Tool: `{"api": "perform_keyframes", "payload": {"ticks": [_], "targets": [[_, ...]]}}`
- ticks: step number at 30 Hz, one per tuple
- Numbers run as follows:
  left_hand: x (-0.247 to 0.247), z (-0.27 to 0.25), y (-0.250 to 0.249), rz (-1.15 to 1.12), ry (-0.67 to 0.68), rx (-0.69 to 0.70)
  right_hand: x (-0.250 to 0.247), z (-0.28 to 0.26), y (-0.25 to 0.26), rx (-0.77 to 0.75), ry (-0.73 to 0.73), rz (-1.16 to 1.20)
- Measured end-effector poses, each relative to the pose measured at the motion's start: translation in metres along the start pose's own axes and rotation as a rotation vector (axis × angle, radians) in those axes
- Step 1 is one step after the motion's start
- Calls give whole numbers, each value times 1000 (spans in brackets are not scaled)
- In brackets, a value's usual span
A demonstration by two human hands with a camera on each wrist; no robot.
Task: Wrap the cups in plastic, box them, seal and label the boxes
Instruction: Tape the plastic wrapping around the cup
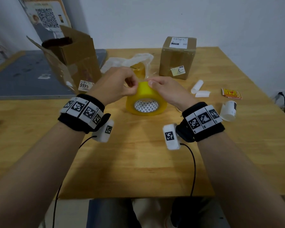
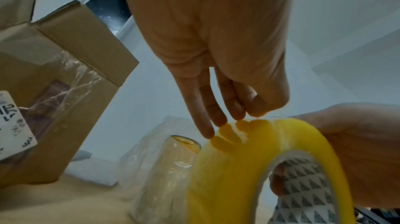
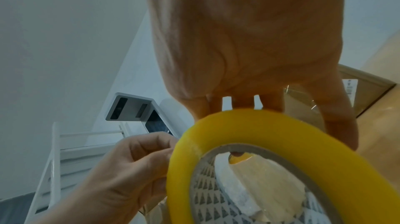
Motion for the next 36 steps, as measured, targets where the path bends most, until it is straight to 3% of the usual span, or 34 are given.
{"api": "perform_keyframes", "payload": {"ticks": [4, 10, 15, 20, 36], "targets": [[-8, -1, -3, -30, -9, -34, 0, -3, 2, 6, -19, 14], [-19, 8, -11, 37, 67, -228, 2, -2, 3, -1, -8, -11], [-17, 11, -14, 48, 12, -289, 1, 1, 1, 2, -25, -32], [-23, 13, -18, 101, 97, -284, 2, 1, 1, -2, -12, -44], [-11, 18, -14, -15, 147, -263, 3, 5, -5, -32, -18, -55]]}}
Point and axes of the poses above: each hand's wrist, its own z-axis towards the middle knuckle, its own x-axis out of the palm, y = z × x, the point moved 2 cm from there along z, towards the middle knuckle, and after that the axes turned 14 degrees about y, right-handed, at the moved point
